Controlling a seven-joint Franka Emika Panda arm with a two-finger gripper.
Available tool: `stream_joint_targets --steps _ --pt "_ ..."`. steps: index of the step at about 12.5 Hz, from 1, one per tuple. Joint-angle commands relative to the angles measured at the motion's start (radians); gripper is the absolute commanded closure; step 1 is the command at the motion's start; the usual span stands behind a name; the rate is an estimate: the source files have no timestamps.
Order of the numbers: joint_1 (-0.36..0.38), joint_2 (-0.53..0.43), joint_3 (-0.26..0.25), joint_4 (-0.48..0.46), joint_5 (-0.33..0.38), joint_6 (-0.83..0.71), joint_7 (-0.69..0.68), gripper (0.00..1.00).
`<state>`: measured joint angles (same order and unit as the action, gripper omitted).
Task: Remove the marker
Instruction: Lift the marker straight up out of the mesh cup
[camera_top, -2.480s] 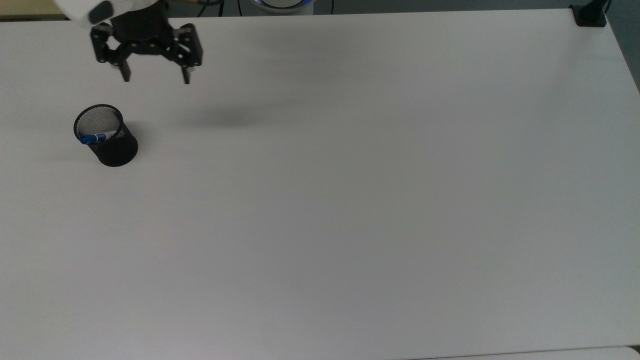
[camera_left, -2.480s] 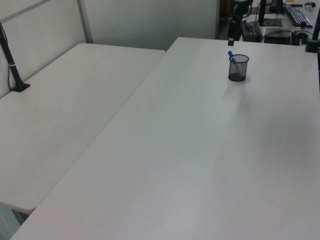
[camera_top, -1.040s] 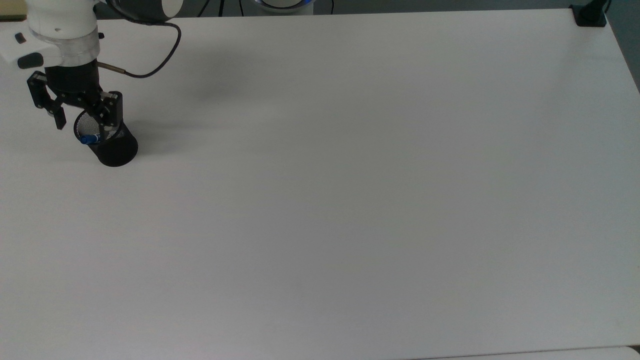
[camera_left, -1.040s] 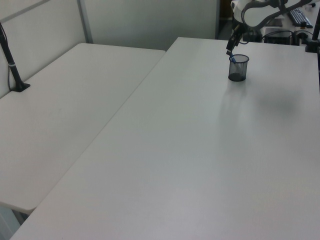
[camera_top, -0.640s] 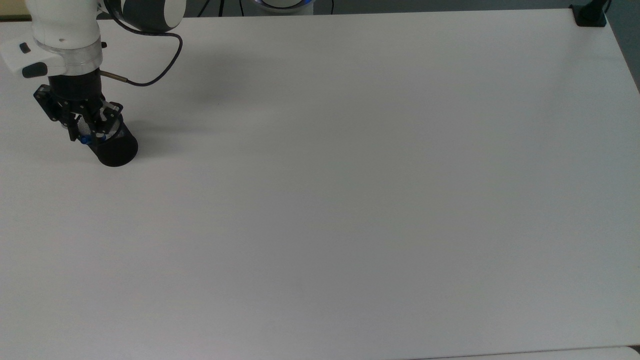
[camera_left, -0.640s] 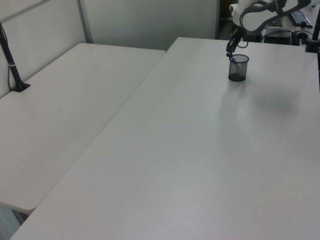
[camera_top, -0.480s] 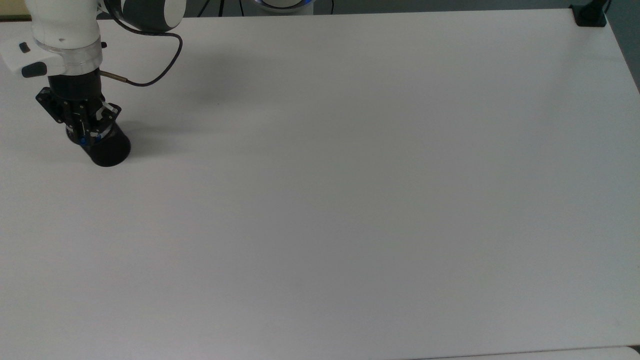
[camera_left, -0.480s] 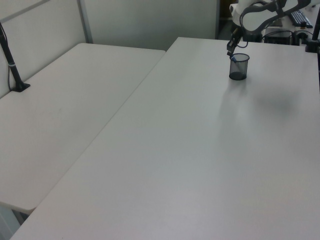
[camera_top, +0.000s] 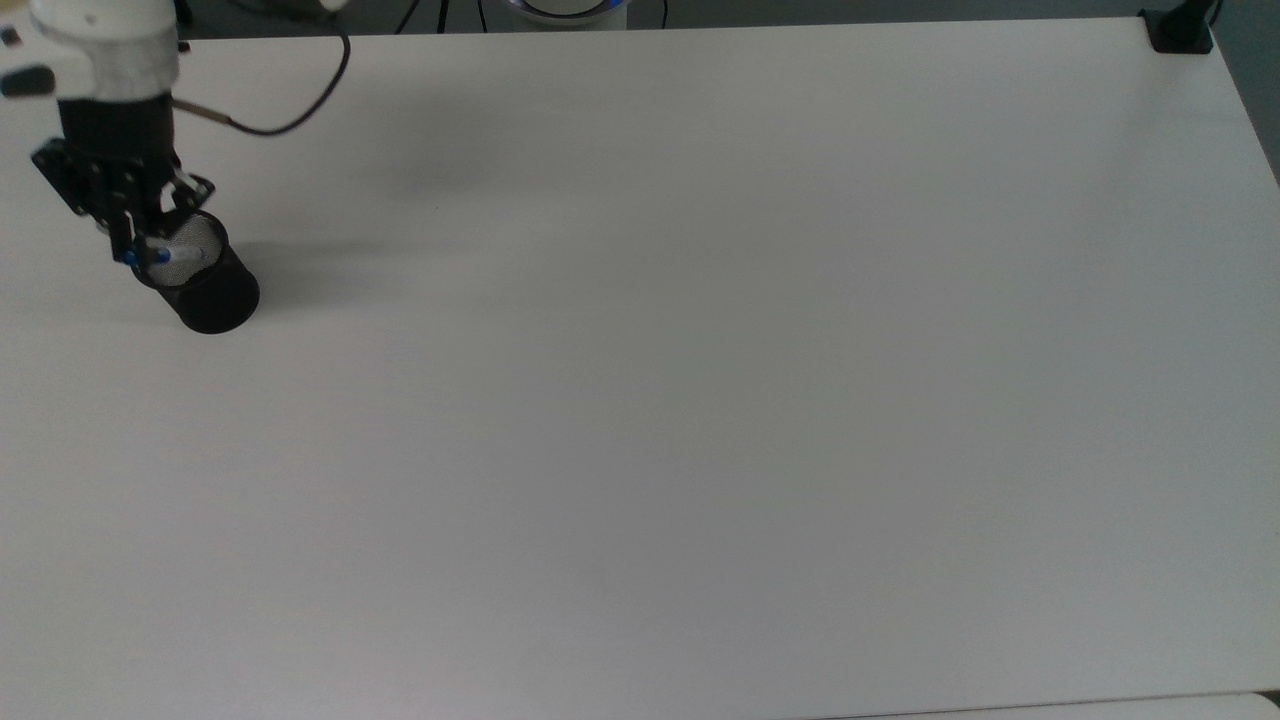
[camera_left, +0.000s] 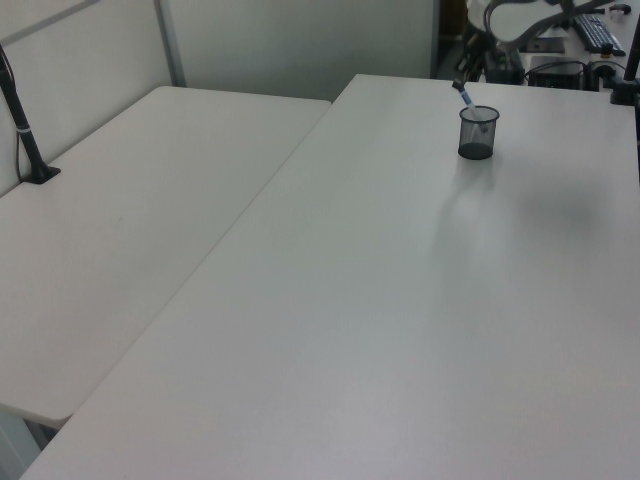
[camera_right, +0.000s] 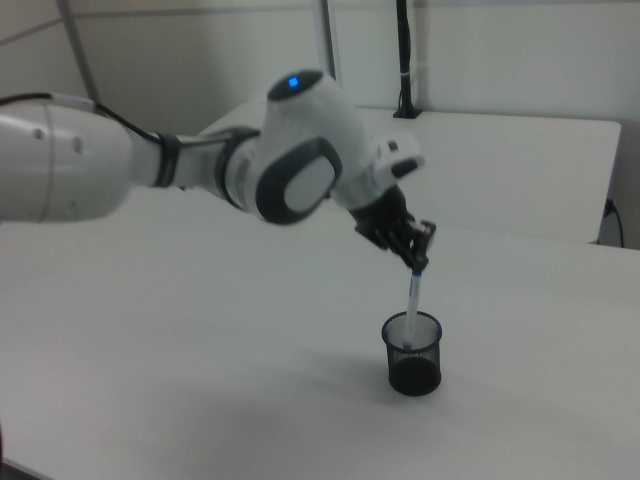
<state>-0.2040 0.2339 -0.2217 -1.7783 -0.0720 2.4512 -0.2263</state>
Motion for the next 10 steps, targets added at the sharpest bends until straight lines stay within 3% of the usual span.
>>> stream_joint_targets --steps 1,3,5,7,10 --pt "0.018 -0.184 0.002 0.031 0.059 -0.211 0.007 1.00" --pt "0.024 -0.278 0.005 0.033 0.109 -0.317 -0.020 1.00" --pt "0.046 -0.297 0.048 0.034 0.130 -0.420 -0.038 1.00" --pt "0.051 -0.241 0.151 0.031 0.133 -0.445 -0.021 1.00" --pt "0.060 -0.121 0.209 0.031 0.207 -0.434 0.024 1.00"
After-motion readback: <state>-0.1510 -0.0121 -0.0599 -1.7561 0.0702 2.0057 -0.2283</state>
